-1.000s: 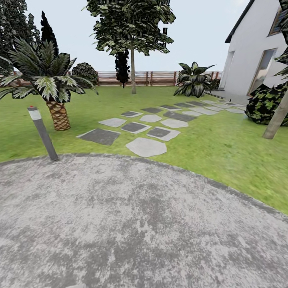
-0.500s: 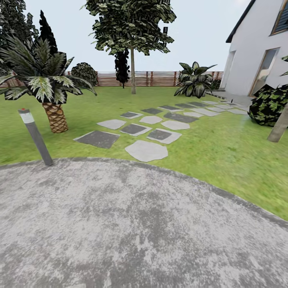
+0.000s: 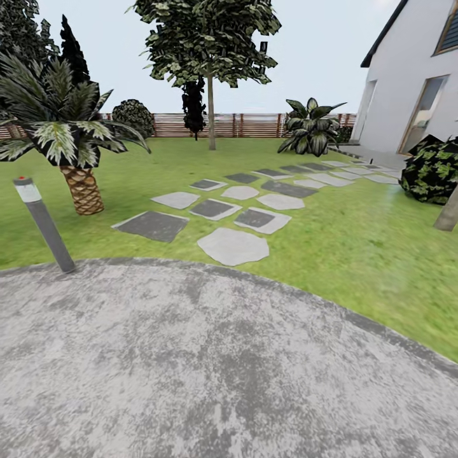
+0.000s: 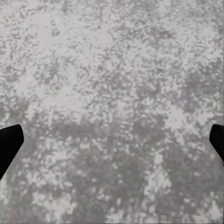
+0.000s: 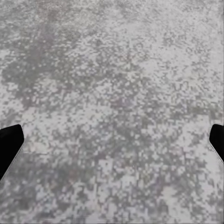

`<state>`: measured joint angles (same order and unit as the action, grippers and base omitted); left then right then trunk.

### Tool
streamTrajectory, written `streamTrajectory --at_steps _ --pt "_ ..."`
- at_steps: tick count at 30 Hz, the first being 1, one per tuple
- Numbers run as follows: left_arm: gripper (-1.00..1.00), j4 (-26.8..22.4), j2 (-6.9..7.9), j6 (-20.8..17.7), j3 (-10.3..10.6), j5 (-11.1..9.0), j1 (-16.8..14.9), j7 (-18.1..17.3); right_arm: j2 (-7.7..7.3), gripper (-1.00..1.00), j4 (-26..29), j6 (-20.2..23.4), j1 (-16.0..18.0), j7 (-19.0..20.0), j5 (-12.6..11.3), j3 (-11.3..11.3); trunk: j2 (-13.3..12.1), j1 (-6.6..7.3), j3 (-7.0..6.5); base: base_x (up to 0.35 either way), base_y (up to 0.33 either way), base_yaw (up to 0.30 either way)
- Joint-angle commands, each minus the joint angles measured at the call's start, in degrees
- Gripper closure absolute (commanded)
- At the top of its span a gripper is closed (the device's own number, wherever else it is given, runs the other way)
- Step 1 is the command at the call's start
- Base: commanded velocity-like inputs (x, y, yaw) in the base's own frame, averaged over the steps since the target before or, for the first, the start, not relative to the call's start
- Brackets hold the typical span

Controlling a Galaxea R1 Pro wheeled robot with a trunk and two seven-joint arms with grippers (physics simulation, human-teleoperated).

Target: In the garden, pick up the pesticide atomizer on the floor and spray pesticide onto both trees until each tree trunk is fully covered.

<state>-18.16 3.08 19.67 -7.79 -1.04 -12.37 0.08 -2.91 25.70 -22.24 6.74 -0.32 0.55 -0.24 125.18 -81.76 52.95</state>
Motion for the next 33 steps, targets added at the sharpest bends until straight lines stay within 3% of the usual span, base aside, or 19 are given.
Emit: streamTrajectory --at_steps 1,27,33 --pt "-1.0 0.1 0.0 0.2 0.0 -0.1 0.0 0.0 -0.01 -1.0 0.0 -0.2 0.0 0.0 0.1 0.0 0.0 -0.02 0.05 0.34 0.0 0.0" --pt "-1.0 0.1 0.0 0.2 0.0 -0.1 0.0 0.0 0.01 -1.0 0.0 -0.2 0.0 0.0 0.1 -0.1 0.0 -0.02 0.05 0.34 0.0 -0.001" --pt "-1.0 0.1 0.0 0.2 0.0 -0.1 0.0 0.0 -0.01 -1.0 0.0 -0.2 0.0 0.0 0.1 0.0 0.0 -0.02 0.05 0.34 0.0 -0.137"
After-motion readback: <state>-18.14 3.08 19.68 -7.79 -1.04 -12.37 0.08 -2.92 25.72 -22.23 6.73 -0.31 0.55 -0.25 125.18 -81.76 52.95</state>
